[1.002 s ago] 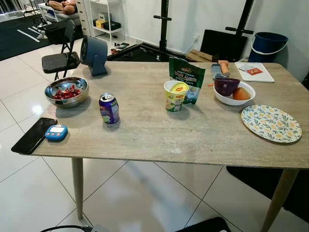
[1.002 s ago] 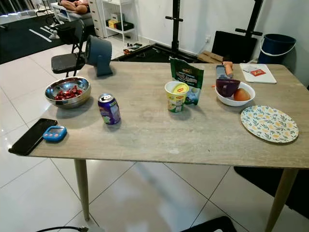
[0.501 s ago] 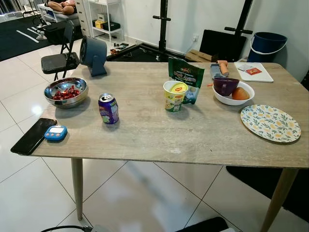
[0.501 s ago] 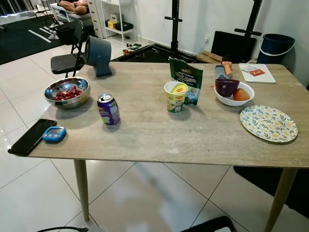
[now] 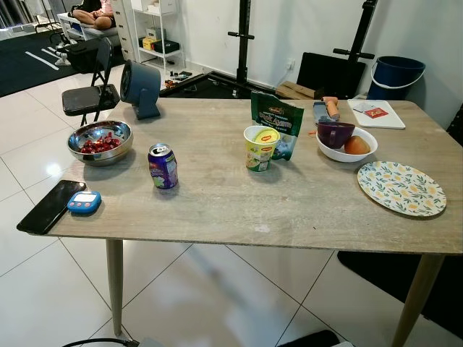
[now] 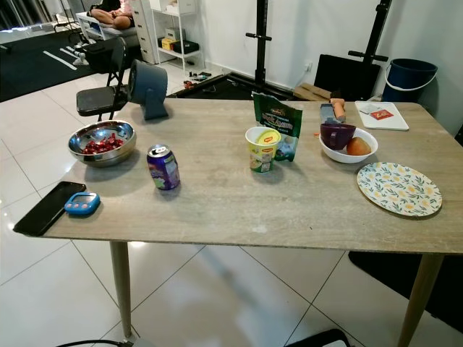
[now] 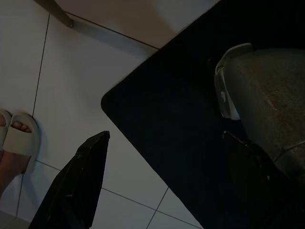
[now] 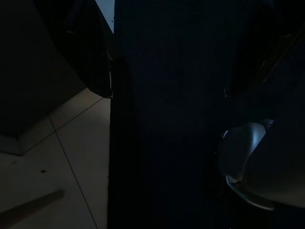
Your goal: Restocking fridge
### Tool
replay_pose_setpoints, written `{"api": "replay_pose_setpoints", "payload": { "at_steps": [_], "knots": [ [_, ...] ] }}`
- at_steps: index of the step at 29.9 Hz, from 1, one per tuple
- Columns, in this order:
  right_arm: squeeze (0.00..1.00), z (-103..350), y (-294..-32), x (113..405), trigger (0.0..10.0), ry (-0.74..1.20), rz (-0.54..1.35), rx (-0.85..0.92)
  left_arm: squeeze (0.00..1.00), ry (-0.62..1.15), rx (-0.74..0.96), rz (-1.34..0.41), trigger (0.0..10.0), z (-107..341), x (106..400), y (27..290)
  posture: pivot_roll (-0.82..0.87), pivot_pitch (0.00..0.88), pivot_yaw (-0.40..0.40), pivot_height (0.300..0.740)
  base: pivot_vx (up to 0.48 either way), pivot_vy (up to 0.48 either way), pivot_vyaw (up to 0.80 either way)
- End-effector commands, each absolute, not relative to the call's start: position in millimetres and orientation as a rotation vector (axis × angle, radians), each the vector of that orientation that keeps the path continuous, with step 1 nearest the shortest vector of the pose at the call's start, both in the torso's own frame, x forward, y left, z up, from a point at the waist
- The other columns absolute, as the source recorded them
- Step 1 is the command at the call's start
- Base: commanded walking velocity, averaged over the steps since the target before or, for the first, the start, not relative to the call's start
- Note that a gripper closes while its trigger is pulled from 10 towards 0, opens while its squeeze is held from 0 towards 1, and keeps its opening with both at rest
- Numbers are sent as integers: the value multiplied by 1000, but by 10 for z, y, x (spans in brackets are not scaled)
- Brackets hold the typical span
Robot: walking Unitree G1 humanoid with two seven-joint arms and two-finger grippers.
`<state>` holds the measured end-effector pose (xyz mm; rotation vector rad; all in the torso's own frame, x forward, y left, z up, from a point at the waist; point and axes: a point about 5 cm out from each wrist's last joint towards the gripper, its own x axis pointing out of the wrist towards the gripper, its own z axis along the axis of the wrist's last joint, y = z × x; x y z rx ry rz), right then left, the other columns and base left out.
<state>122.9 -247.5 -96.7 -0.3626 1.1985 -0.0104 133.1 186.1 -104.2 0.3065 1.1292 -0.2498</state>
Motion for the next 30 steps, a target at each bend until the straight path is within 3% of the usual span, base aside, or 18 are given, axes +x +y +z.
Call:
{"api": "replay_pose_setpoints", "payload": {
  "at_steps": [1,30],
  "knots": [
    [0,-974,-2486,1197,10000,1209,-9,-356,0,1166,281,-280,10000,-1086,1228,1769,-24,35,6,740,0,0,0],
    [0,-992,-2454,1166,10000,1226,29,-352,0,1181,279,-295,10000,-1099,1196,1742,-26,0,1,740,0,0,0]
  ]
}}
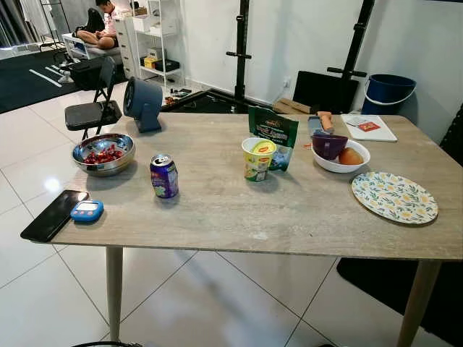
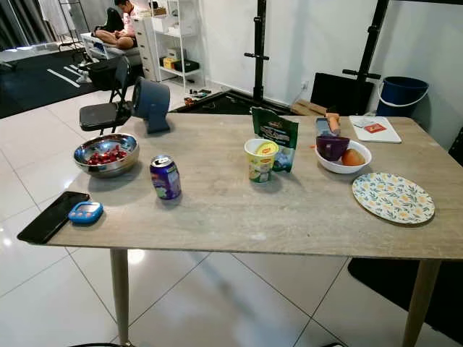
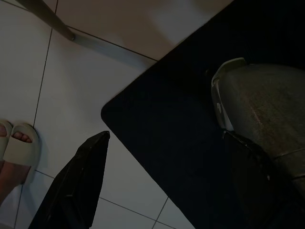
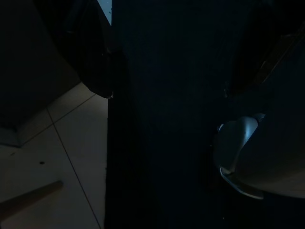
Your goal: Restocking fridge
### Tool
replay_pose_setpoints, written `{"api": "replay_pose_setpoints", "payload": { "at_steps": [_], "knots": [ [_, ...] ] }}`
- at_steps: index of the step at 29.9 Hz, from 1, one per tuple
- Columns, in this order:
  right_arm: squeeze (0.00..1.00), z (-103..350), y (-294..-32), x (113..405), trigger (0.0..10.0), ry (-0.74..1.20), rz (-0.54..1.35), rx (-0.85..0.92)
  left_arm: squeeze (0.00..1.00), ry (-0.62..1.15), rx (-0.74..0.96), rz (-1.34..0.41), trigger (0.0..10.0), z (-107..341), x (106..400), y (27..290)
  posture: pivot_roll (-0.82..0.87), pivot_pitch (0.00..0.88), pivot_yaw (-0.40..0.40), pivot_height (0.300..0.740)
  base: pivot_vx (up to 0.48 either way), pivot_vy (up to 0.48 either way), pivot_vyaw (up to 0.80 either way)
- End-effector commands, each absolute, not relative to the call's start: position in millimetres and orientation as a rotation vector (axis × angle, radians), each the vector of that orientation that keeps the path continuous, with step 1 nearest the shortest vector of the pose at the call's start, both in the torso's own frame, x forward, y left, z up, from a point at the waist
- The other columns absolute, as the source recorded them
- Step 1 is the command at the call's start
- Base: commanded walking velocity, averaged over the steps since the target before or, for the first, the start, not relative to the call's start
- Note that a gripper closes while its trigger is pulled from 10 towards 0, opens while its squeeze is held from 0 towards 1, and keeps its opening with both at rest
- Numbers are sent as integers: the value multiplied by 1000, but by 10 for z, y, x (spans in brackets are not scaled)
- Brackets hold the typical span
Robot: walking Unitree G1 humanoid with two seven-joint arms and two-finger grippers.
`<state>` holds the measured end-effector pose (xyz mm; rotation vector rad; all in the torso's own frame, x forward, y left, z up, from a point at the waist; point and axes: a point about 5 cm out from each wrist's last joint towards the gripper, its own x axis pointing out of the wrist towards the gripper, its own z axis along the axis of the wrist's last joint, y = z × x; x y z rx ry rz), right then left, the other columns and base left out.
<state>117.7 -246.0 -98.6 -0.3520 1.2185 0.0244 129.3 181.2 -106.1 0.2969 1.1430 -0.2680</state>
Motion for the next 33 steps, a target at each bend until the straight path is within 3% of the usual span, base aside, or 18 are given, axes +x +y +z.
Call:
{"api": "replay_pose_setpoints", "payload": {
  "at_steps": [1,33],
  "knots": [
    [0,-992,-2453,1165,10000,1226,29,-351,0,1181,279,-295,10000,-1099,1196,1743,-26,0,1,740,0,0,0],
    [0,-1004,-2443,1134,10000,1237,38,-343,0,1186,274,-305,10000,-1109,1169,1709,-26,0,0,740,0,0,0]
  ]
}}
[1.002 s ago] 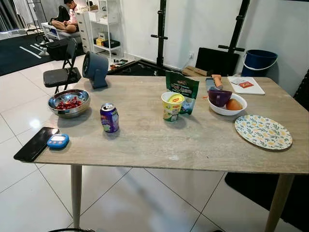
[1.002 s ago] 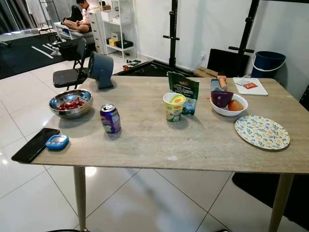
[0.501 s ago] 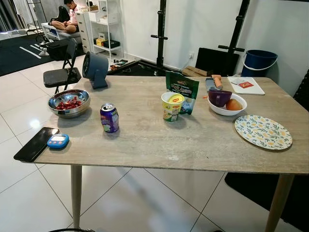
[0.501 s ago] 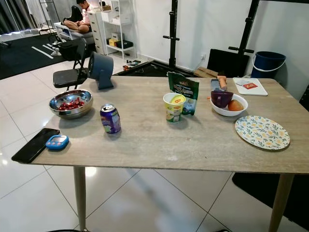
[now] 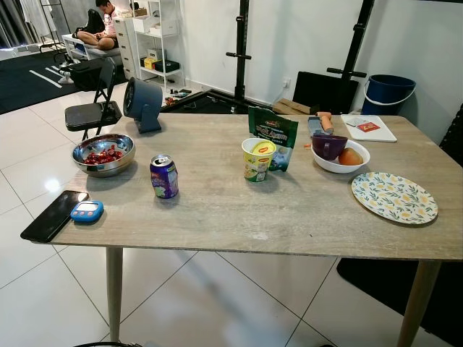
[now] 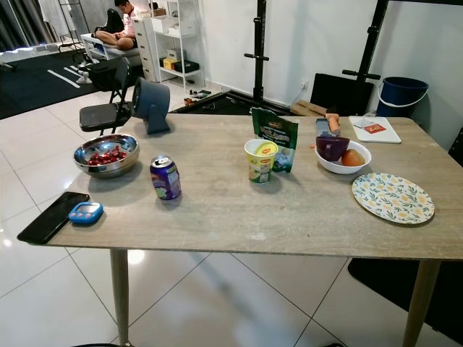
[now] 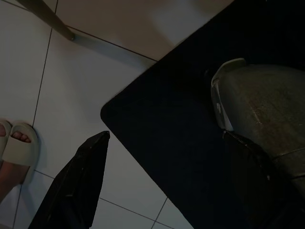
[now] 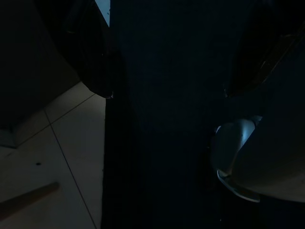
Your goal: Restocking fridge
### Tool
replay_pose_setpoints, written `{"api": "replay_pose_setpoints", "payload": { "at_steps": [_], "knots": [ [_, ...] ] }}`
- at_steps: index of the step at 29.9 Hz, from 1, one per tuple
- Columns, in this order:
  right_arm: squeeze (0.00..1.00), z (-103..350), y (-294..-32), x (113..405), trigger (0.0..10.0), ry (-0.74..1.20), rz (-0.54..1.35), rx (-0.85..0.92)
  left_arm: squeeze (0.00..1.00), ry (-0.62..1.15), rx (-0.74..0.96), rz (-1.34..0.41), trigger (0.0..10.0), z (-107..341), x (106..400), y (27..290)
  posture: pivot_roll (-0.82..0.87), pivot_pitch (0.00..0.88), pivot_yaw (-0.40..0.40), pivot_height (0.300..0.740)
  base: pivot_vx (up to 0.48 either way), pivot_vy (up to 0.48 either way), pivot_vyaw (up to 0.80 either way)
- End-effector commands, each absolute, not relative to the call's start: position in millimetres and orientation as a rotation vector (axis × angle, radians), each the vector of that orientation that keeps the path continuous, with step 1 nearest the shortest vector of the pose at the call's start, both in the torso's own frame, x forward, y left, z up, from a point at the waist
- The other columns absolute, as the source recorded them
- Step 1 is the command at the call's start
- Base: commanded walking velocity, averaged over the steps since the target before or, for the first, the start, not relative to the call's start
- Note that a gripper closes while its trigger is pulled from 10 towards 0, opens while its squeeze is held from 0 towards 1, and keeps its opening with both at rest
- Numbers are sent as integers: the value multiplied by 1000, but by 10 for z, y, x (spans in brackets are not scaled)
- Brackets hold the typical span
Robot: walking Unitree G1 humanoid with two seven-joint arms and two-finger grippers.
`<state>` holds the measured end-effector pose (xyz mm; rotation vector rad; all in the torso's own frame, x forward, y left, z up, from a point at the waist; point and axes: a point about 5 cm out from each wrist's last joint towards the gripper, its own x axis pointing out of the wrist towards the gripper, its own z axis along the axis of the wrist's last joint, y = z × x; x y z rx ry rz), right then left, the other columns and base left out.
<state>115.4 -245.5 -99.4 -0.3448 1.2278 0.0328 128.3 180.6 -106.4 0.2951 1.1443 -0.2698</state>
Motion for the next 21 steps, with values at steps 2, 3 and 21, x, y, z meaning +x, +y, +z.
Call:
{"api": "replay_pose_setpoints", "payload": {
  "at_steps": [2,3,21],
  "knots": [
    [0,-1004,-2442,1133,10000,1237,38,-343,0,1186,273,-305,10000,-1110,1169,1709,-26,0,0,740,0,0,0],
    [0,-1005,-2441,1131,10000,1238,38,-343,0,1187,273,-305,10000,-1110,1168,1708,-26,0,0,740,0,0,0],
    [0,-1010,-2438,1115,10000,1244,46,-347,0,1189,270,-308,10000,-1113,1160,1695,-28,0,-1,740,0,0,0]
  ]
}}
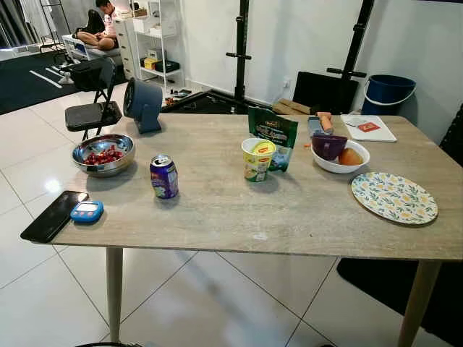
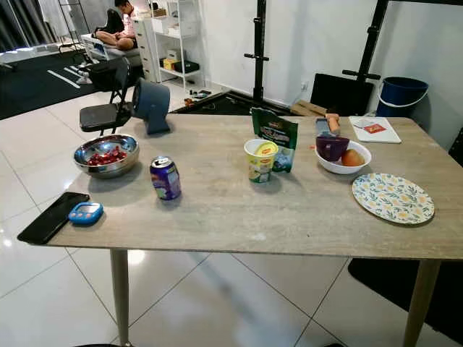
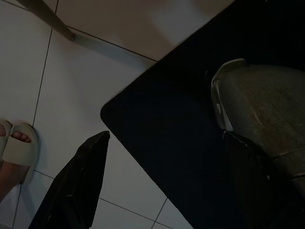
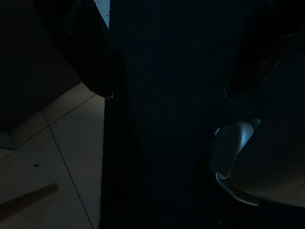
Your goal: Restocking fridge
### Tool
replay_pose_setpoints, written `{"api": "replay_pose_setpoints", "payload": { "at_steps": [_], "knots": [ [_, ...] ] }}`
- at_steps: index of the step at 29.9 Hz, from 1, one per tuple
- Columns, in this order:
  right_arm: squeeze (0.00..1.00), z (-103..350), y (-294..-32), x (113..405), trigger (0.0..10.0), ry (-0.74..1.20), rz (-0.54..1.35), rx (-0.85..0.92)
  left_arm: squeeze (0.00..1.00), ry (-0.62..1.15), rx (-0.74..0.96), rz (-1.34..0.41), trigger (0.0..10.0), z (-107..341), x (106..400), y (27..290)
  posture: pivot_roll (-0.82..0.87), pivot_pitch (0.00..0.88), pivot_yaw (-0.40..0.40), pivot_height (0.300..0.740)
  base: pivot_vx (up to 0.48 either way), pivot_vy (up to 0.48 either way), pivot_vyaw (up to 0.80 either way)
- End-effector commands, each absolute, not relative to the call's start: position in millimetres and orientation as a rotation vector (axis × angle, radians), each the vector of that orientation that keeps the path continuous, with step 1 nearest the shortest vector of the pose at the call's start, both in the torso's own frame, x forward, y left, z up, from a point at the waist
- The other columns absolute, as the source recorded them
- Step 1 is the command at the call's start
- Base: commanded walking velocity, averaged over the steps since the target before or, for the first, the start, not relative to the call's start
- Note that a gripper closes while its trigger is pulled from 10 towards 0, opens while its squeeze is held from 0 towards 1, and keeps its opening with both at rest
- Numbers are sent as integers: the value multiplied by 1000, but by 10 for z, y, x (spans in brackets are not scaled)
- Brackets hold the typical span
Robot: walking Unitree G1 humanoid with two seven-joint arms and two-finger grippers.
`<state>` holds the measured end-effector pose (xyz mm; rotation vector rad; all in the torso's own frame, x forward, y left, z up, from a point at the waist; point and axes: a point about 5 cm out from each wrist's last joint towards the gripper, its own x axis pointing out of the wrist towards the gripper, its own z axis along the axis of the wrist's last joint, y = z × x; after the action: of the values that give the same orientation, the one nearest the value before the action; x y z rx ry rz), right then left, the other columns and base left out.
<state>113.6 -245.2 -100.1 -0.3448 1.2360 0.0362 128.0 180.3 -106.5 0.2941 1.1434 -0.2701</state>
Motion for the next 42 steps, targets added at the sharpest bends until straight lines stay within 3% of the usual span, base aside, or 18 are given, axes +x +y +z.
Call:
{"api": "replay_pose_setpoints", "payload": {
  "at_steps": [1,42],
  "knots": [
    [0,-1010,-2438,1114,10000,1245,46,-347,0,1189,269,-308,10000,-1113,1159,1693,-28,0,-1,740,0,0,0],
    [0,-993,-2462,1151,10000,1240,58,-365,0,1176,248,-301,10000,-1101,1211,1654,-40,14,-10,740,0,0,0]
  ]
}}
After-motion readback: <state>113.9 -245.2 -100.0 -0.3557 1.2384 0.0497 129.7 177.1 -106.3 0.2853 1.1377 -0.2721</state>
